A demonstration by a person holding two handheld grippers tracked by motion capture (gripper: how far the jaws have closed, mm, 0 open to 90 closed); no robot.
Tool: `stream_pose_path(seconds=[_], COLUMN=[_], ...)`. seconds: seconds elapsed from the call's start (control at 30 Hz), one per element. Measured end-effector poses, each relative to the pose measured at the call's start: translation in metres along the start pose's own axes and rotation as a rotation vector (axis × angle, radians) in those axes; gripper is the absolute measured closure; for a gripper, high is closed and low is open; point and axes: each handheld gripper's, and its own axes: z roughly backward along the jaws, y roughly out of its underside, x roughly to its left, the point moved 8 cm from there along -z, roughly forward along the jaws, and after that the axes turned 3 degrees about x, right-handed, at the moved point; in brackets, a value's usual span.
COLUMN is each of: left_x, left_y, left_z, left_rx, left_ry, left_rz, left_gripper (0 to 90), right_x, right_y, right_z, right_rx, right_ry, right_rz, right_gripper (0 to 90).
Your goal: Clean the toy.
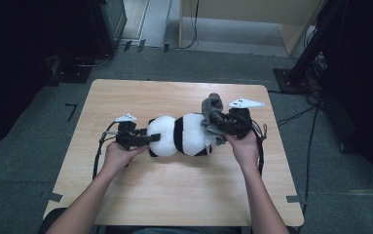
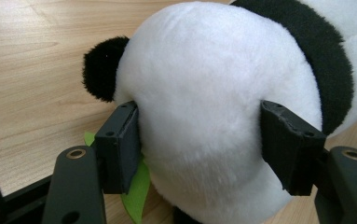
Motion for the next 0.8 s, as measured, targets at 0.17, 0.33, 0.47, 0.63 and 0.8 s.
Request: stream_pose_path(seconds=[0.17,0.33,0.47,0.63,0.8], left_x=[0.000,0.000,0.000,0.000,0.001], left_y=[0.000,-0.001,-0.002,-0.003,-0.003], left_z=[0.000,-0.001,-0.002,-0.002,-0.002], left_rx=[0.000,-0.009,-0.018,-0.022,-0.023], left_ry=[0.002,0.004,0.006,0.008,0.008], left_rz=[0.002,0.004,0.006,0.009,0.006], left_gripper=[34.3,34.3,34.4,34.4,34.3], right_x=[0.011,0.007,0.001,-0.010,-0.021], right_y=[0.008,0.014,0.020,0.026,0.036], right_z=[-0.016,-0.021,-0.025,-0.027,-0.030], right_rx=[0.046,0.049,0.043,0.057,0.081], right_ry=[-0.021,-0.008,-0.015,-0.004,0.008], right_rz=[0.019,0.021,-0.005,-0.032,-0.069], right_gripper=[71.1,70.8,70.8,70.7,70.9])
